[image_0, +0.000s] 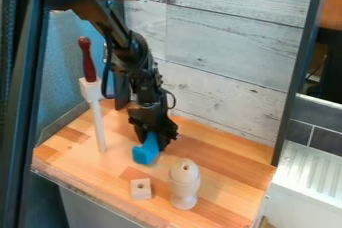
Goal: Move the blue rectangular block to the center of the table
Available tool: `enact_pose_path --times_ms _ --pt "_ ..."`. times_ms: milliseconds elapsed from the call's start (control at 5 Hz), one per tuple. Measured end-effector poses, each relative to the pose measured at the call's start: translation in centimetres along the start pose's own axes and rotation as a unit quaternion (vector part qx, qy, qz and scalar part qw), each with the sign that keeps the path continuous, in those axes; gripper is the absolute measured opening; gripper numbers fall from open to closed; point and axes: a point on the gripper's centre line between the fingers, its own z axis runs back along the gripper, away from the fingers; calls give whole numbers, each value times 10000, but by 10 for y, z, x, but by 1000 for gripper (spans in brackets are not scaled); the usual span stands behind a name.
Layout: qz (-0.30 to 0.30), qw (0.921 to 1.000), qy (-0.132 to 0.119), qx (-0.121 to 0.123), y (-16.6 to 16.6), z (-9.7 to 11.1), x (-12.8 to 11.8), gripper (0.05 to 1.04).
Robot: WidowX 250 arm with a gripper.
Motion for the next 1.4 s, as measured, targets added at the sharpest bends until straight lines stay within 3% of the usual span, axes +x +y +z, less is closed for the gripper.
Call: enact_pose_path --times_ms 200,400,600,800,1000,1400 --pt "4 10000 20 -31 -2 0 -1 981" --pt "-52 9997 -4 -233 -8 16 2 1008" --pt "-141 9970 -31 -763 -26 41 6 1002" --pt "-381 9948 26 -941 -50 58 0 1001" --pt "-653 9942 -9 -852 -75 81 -1 1001" --pt "-614 9946 -12 -833 -73 83 -2 1001"
